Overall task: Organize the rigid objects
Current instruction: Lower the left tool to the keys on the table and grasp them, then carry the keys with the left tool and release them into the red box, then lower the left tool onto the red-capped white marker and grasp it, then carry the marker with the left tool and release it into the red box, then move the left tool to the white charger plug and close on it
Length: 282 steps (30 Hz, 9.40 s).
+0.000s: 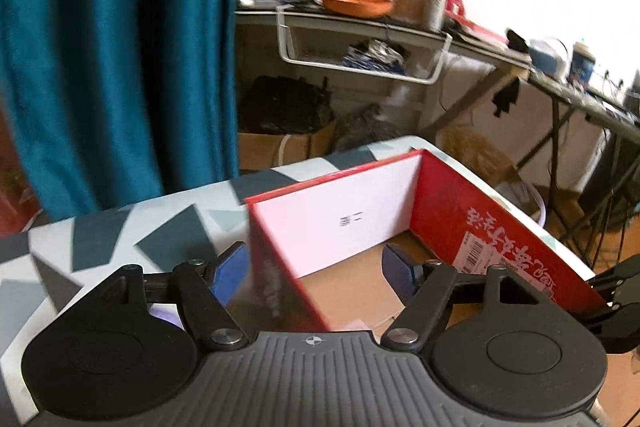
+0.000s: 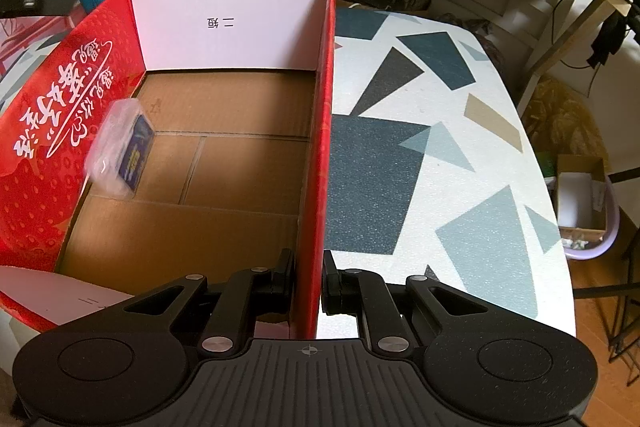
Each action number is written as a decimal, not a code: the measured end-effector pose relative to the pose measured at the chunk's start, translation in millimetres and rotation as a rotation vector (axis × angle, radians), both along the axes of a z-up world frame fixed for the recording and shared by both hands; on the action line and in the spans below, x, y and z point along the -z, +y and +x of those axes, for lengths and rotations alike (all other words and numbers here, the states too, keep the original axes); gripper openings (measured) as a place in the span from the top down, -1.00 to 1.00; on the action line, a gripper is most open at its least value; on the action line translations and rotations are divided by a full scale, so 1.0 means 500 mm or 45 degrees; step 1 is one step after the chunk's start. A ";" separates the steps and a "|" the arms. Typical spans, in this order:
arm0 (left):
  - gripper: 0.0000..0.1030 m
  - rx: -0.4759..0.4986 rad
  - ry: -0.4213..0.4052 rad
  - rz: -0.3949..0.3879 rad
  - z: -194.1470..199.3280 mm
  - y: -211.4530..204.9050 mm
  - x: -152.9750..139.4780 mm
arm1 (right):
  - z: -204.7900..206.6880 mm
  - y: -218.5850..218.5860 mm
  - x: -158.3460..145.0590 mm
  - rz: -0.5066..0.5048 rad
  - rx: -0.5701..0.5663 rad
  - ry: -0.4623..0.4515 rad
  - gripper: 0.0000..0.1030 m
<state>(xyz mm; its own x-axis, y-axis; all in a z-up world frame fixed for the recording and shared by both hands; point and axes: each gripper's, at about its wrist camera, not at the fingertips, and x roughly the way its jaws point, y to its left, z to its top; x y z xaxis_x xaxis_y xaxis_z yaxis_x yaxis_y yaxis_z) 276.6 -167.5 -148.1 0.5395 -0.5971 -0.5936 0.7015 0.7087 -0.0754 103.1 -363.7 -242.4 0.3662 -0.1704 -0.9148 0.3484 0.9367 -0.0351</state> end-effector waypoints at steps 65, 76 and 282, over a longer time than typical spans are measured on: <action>0.41 -0.204 0.127 0.333 -0.147 0.111 0.246 | -0.004 -0.001 -0.001 0.004 0.012 -0.012 0.77; 0.42 -0.191 0.055 0.179 -0.141 0.128 0.157 | -0.004 -0.001 -0.001 0.003 0.010 -0.010 0.77; -0.33 -0.305 0.189 0.102 0.026 0.194 0.186 | 0.018 0.006 0.004 -0.038 -0.105 0.049 0.76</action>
